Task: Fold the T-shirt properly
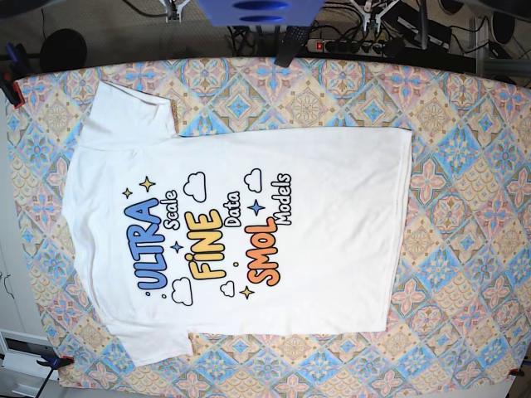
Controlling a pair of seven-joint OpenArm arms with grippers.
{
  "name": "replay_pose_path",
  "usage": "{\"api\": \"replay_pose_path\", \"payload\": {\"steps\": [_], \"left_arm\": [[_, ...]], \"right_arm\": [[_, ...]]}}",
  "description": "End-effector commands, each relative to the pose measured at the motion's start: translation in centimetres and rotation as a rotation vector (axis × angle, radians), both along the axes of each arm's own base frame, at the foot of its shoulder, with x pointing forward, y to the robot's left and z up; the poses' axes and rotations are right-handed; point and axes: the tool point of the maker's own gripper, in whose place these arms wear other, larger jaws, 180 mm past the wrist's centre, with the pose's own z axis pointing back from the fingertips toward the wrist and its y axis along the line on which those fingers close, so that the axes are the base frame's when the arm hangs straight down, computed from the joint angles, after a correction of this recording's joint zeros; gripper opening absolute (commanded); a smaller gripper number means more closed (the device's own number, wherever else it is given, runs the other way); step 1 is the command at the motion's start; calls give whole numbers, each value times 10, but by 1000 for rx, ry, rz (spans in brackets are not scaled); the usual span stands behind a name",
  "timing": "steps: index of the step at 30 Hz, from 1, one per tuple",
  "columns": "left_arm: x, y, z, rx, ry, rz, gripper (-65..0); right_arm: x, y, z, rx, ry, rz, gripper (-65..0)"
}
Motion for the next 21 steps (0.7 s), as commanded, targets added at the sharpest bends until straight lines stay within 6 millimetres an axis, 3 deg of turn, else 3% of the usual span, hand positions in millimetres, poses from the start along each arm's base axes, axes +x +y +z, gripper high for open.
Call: {"api": "replay_pose_path", "payload": {"steps": [1,10,14,17,21], "left_arm": [[-12,9,5,15,1,-11,-627],[-17,27,41,33,-140,-81,-627],[-15,26,61,28,-198,-113,-627],[-10,30,81,27,-248,-150,-627],[4,25,110,17,-328,-185,-627]], "right_arm": [[-13,-11,4,-15,14,8,-650],[-52,-52,34,-79,-17,58,-650],[-49,-84,54,-124,-68,114,-650],[-48,-95,72,-143,-105,139,-650],[-39,-129,105,-234,-182,99,-650]]}}
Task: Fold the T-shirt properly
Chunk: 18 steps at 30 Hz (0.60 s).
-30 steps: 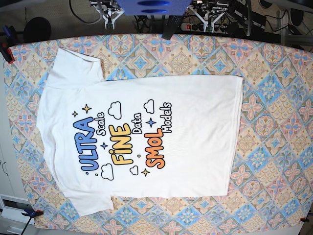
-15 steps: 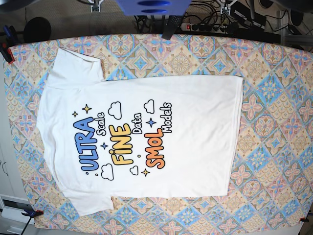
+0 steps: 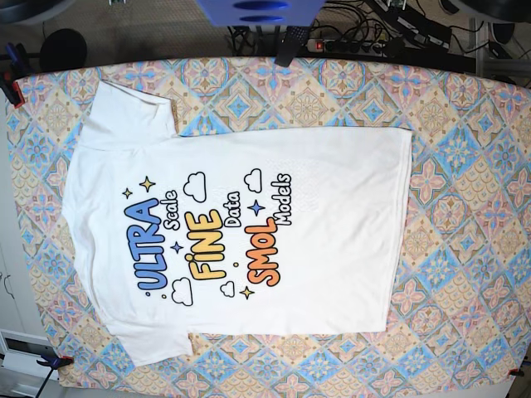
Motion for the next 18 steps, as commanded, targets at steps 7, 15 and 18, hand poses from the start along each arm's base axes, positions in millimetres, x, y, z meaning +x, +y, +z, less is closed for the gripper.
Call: {"api": "replay_pose_path", "payload": {"steps": [7,15,18], "left_arm": [[32,-4,68,-72,-165,10,-627],[105,-17,148,-221,-401,104,-626],[123,-13,161,-242,-439,147,-626]], "right_arm": [[24,-40,64,-114,-127,46,-650],[79,-32,124,-138,-302,140,-650],[105,-22,140,-100,-383,96,-650]]}}
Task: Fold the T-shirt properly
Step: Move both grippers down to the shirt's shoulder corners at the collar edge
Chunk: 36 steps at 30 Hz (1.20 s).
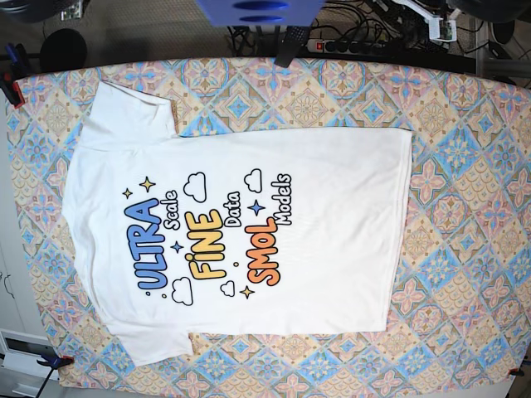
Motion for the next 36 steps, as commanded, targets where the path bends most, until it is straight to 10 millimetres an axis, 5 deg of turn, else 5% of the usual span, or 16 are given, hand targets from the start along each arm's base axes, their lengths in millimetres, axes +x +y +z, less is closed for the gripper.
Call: {"api": "replay_pose_path", "payload": {"steps": [1,6,13,23,36], "left_arm": [[12,0,9,-11,-30,3,-626],[43,-12,-5,-132,60,54,-625],[91,0,-1,-314,42,218,-613],[124,21,-29,-495,68,443,-313],[162,14,-62,-614,67,543,-308]], "right_arm": [[6,0,8,14,-22,-19,-650],[26,14,21,169,-64,-164,-650],[60,28,22,278,-126,-216,-650],[75,31,21,295,-138,-216,-650],[78,39,19,313,-138,-206,-650]]}}
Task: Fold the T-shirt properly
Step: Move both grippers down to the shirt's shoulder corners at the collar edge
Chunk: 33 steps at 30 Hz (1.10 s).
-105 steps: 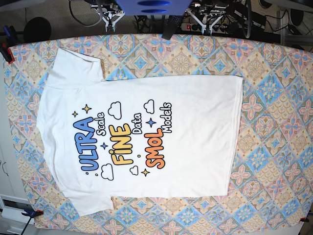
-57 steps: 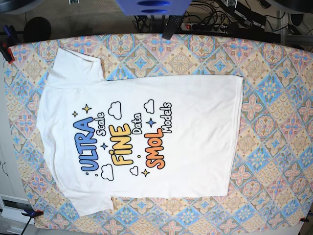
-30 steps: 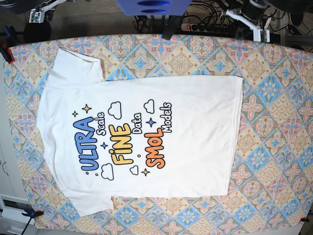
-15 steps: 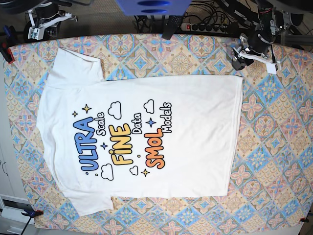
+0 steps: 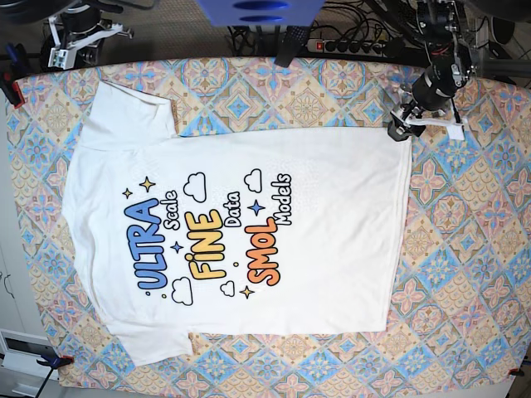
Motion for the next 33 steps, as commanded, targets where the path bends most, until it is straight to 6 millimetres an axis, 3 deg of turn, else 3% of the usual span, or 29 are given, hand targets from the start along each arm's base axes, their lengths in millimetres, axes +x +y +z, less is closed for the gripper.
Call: {"api": "replay_pose_path", "payload": {"steps": [1,10,13,15,19,20,27,30,33], "left_arm": [[7,0,4,-6,-25,3,-308],[12,-11,-19,-70,13,40,-309],[17,-27,-20,-93,8,17,-326],[18,-35,-21,-102,11,-5,-398],[16,-39,-22,-105,16,-16,-627],[15,-39,-23,-105,18,-16,-650],[11,-36,-24,-99,27,-12,-650],[9,-31,-24,-86,33,-21,-650],[8,-31,-25,-85,34,-21,-650]], "right_arm": [[2,0,6,-5,-22,9,-650],[8,9,4,15,-32,22,-650],[8,9,4,15,-32,22,-650],[8,9,4,16,-31,22,-650],[8,8,4,16,-31,22,-633],[10,8,4,15,-36,22,-621],[46,8,10,16,-126,19,-574],[46,9,4,31,-79,18,-570],[59,12,-1,56,-47,19,-519]]}}
